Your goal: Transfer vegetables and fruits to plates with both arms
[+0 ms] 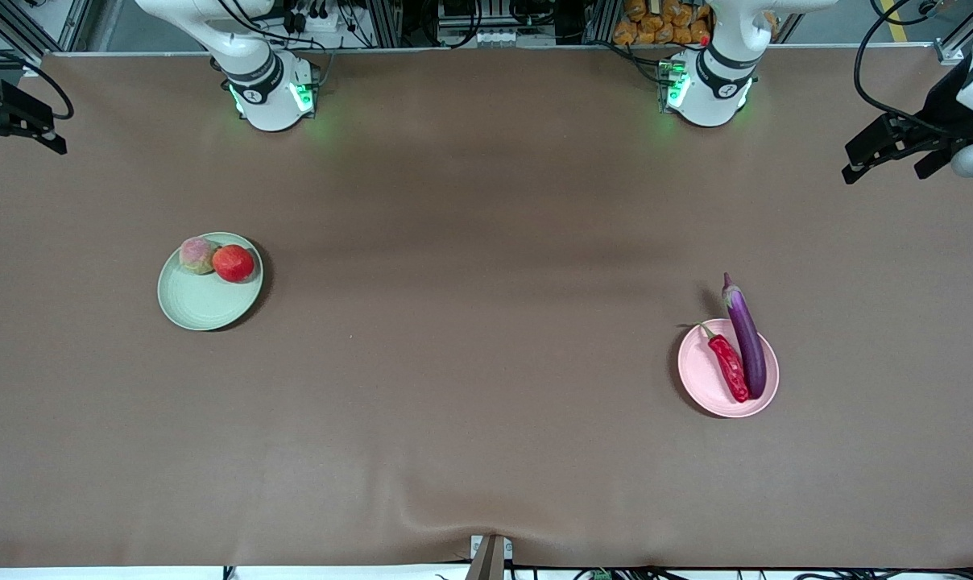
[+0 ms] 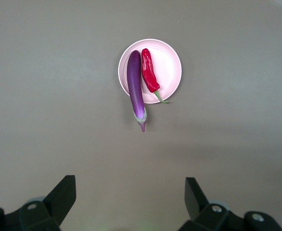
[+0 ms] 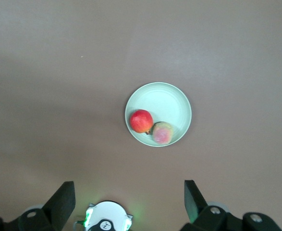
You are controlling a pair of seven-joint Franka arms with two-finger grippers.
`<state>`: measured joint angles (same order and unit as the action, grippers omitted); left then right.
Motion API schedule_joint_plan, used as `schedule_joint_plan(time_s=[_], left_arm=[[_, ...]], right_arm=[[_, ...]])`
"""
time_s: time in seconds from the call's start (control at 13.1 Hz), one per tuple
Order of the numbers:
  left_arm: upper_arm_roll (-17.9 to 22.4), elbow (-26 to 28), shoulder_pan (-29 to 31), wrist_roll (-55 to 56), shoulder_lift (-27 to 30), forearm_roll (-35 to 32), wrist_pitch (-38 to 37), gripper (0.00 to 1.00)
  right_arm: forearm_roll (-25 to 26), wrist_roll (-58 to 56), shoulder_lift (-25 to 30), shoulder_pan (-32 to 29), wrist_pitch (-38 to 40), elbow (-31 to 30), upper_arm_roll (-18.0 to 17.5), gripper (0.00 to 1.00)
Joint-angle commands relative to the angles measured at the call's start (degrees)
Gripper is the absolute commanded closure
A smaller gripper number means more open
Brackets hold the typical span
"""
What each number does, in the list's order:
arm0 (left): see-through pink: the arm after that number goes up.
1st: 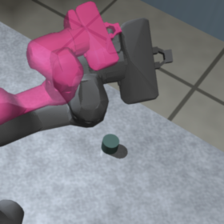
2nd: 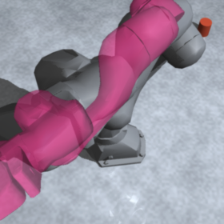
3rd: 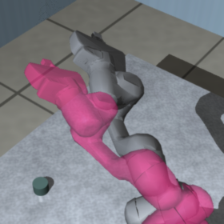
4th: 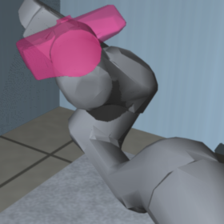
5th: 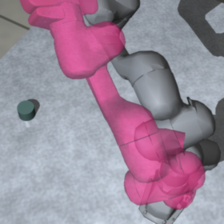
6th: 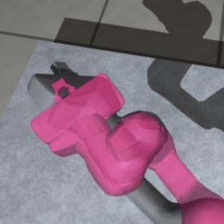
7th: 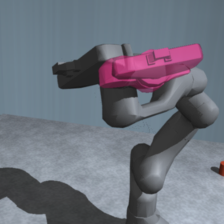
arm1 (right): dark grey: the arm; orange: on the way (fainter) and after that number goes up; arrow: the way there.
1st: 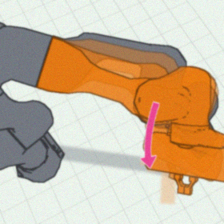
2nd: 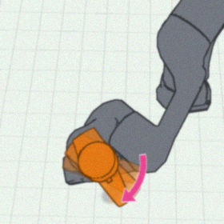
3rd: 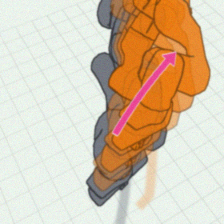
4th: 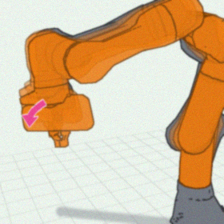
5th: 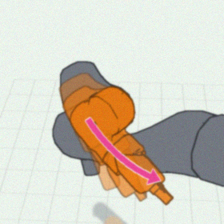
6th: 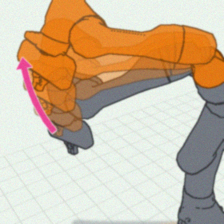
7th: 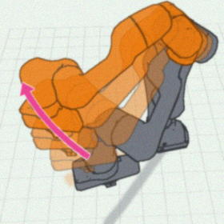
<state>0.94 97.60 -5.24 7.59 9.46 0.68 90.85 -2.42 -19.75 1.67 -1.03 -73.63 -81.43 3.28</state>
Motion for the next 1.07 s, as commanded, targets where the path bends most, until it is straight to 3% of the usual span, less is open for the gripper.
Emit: schedule_joint_plan(time_s=[0.0,0.31,0.99], left_arm=[[-0.2,-2.1,0.1,-3.4,-1.2,-0.1,-0.2,0.00],[-0.3,-2.7,-0.3,-5.3,-1.9,-0.5,-0.7,0.00],[-0.8,-2.6,-0.3,-5.3,-1.9,-0.9,-1.5,0.00]], right_arm=[[-2.3,-0.6,-1.1,-2.0,1.3,1.8,-0.6,0.00],[-2.5,8.7,-0.8,-1.4,2.4,1.4,-1.2,0.00],[-1.9,8.6,-1.5,-1.2,3.2,1.3,-0.9,0.00]])
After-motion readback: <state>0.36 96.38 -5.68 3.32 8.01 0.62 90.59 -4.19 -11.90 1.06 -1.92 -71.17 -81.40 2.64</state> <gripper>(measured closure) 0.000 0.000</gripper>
